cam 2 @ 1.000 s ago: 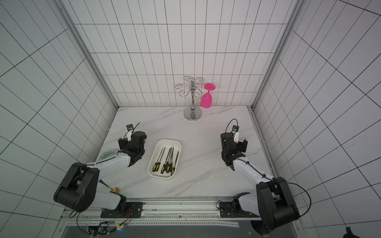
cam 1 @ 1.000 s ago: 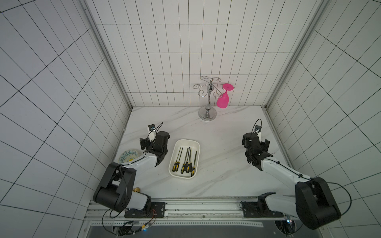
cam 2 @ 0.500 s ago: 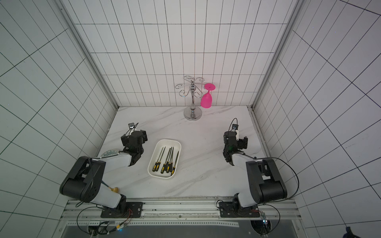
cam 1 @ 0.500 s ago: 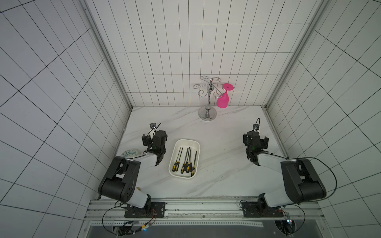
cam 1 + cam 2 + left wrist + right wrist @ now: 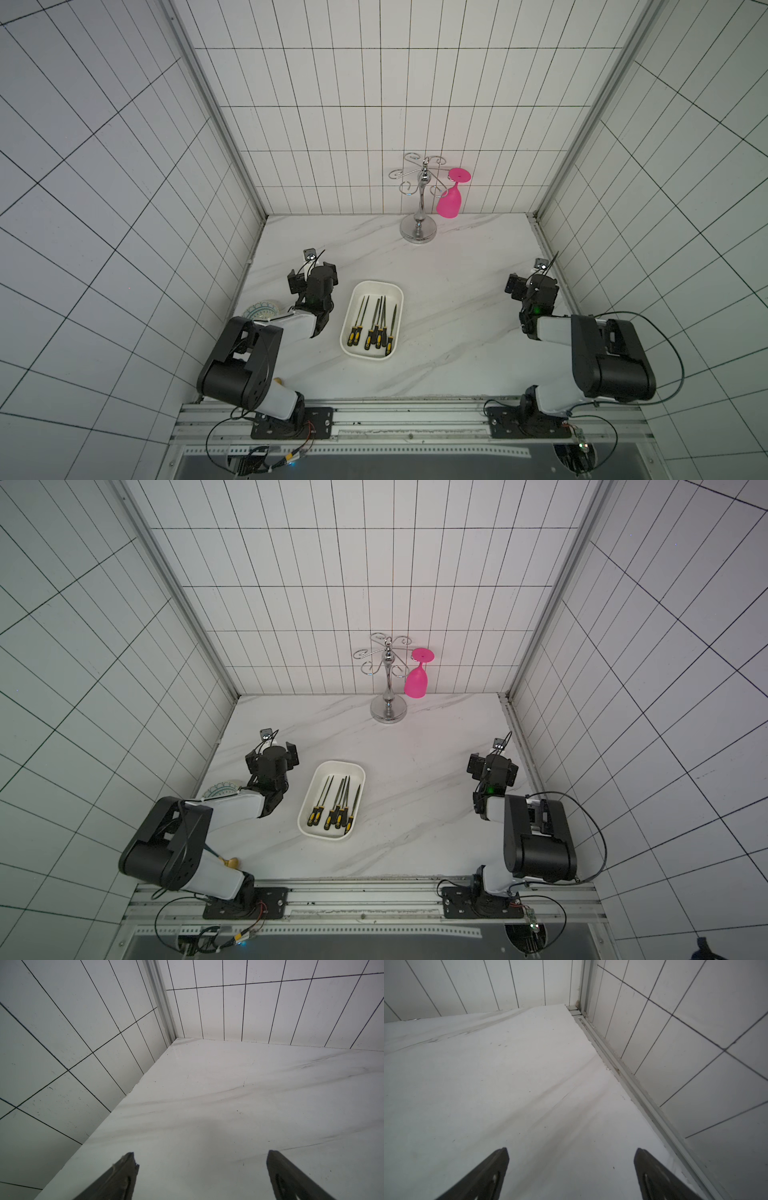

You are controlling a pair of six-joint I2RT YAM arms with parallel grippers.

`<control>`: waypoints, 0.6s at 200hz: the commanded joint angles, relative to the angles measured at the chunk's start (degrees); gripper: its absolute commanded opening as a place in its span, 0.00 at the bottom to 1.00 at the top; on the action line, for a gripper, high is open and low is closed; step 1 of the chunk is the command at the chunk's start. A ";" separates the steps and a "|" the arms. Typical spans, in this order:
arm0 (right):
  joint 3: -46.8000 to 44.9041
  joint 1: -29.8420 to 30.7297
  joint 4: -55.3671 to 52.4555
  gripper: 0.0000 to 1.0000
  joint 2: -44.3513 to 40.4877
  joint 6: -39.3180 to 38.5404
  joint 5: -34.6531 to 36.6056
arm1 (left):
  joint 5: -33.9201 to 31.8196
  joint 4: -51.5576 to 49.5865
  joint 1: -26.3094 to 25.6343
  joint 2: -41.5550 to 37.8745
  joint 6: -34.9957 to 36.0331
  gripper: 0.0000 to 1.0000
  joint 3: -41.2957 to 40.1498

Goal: Put the file tool into the storage box
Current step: Reset both arms

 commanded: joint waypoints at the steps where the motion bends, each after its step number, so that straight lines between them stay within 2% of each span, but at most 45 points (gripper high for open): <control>1: 0.10 0.04 -0.17 0.99 -0.27 0.54 -6.00 | 1.51 1.41 0.13 -1.04 0.73 0.99 -0.37; 16: -0.53 0.09 2.97 0.99 0.69 0.41 -5.88 | 2.67 -0.11 0.58 -0.41 0.67 0.99 0.80; 49: -0.06 0.08 0.69 0.99 0.05 0.49 -6.05 | 8.31 -2.44 4.46 -1.92 -2.10 0.99 0.51; 87: -0.10 0.08 0.94 0.99 0.13 0.41 -6.06 | 2.76 7.52 6.83 -10.05 -7.28 0.99 -9.69; 95: -0.10 0.01 0.87 0.99 0.13 0.41 -6.05 | 3.43 7.58 7.32 -10.30 -7.61 0.99 -9.97; 108: -0.10 0.09 0.87 0.99 0.12 0.41 -6.05 | 8.74 7.00 9.23 -9.18 -6.07 0.99 -8.79; 115: -0.14 0.11 0.84 0.99 0.13 0.41 -6.05 | 11.54 8.14 10.13 -7.97 -2.06 0.99 -8.17; 120: -0.10 0.08 0.87 0.99 0.12 0.41 -6.05 | 10.96 10.35 10.41 -6.85 1.06 0.99 -8.15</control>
